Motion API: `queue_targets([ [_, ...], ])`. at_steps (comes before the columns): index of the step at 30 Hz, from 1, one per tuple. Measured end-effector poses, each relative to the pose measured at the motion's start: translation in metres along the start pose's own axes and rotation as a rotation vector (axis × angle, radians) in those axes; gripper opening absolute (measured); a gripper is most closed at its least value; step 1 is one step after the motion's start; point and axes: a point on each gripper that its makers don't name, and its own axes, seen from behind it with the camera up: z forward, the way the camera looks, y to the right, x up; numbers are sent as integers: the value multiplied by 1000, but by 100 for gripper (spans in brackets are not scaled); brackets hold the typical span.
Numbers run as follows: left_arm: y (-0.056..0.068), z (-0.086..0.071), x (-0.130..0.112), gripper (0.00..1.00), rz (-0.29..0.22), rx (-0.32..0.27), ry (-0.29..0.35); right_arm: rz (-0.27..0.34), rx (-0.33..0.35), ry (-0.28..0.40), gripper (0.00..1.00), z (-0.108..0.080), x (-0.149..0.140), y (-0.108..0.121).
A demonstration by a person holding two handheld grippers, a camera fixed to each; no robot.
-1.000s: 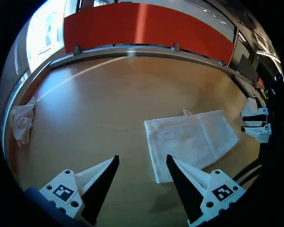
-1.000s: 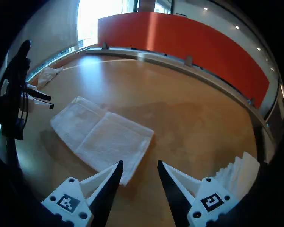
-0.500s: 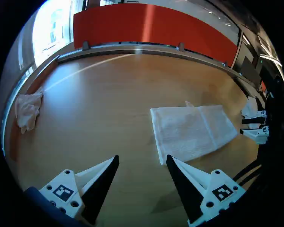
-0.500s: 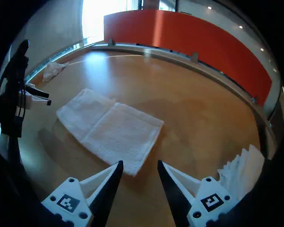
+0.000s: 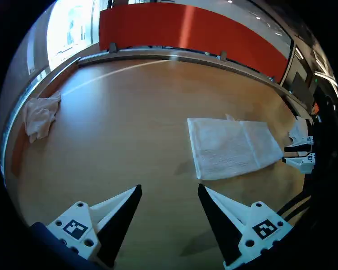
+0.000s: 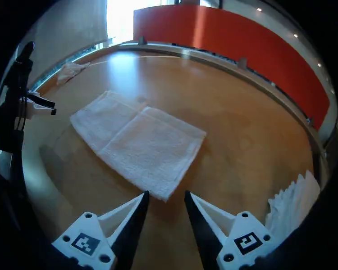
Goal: Fold towel
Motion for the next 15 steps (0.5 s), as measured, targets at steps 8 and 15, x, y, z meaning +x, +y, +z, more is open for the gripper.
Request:
queue_targets([
  [8,-5,-5,-7,92,-8,6,-2,-41,35,-17,34,5,-4,-3],
  [15,-7,-7,-8,92,-10,8,-2,-55,56,-22,15,5,-4,-5],
])
